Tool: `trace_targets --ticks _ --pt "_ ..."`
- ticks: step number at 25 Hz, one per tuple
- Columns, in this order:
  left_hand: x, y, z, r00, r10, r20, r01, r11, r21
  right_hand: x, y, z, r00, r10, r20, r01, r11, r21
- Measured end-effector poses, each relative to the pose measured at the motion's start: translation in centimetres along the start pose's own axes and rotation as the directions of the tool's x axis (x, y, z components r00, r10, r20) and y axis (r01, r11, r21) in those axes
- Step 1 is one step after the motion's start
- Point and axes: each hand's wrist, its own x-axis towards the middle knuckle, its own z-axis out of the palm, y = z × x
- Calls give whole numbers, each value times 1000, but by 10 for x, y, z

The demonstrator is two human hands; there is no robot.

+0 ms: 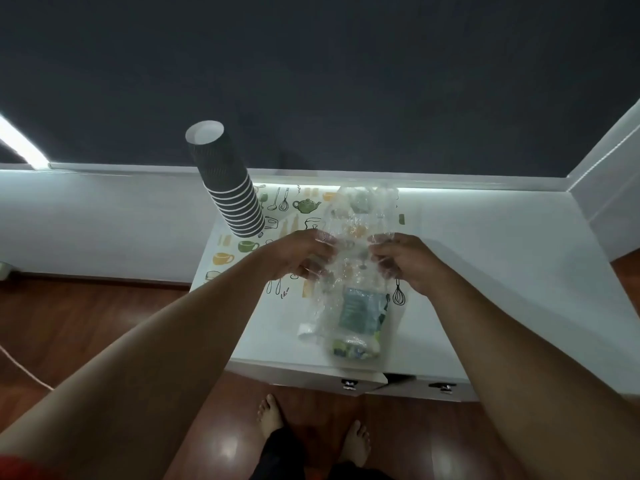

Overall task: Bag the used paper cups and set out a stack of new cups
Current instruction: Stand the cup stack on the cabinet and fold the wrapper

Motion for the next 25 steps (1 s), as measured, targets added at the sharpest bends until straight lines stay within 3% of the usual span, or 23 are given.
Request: trace_targets --ticks 3,5,8,11,12,14,17,19,20,21,23,25 --pt "-3 -9 -7 982 164 -93 -173 979 -104 -2 -2 0 993 -19 117 8 995 97" --pt "-4 -11 -9 963 205 -177 -238 953 -188 -8 -8 4 991 -87 103 78 994 81" --pt "-8 -6 -3 973 163 -166 -220 875 -430 -18 -18 16 960 -252 -126 251 968 -21" --pt "-15 0 -7 997 79 23 -42 733 -678 -14 -22 24 852 -422 -311 371 904 -212" --pt "-18 3 -8 996 38 77 24 740 -672 -12 -22 26 818 -466 -336 398 881 -255" --pt "-25 4 -4 987 -19 159 95 868 -488 -13 -23 29 759 -538 -367 441 840 -317" --pt "-25 4 10 997 -79 26 83 967 -242 -18 -26 30 723 -520 -454 426 854 -299" --pt "-16 1 8 989 -66 -134 45 987 -154 -20 -24 27 859 -269 -436 305 952 13" --pt "-10 -1 4 983 -20 -183 2 995 -97 -21 -23 24 939 -110 -326 176 968 181" --pt "-8 0 2 980 29 -195 -32 999 -11 -23 -21 22 983 -4 -182 47 971 233" --pt "-8 4 2 983 79 -168 -64 994 92 -25 -11 19 997 65 30 -69 986 154" --pt "-14 9 5 989 60 -132 -48 994 94 -21 -4 16 999 36 3 -36 985 168"
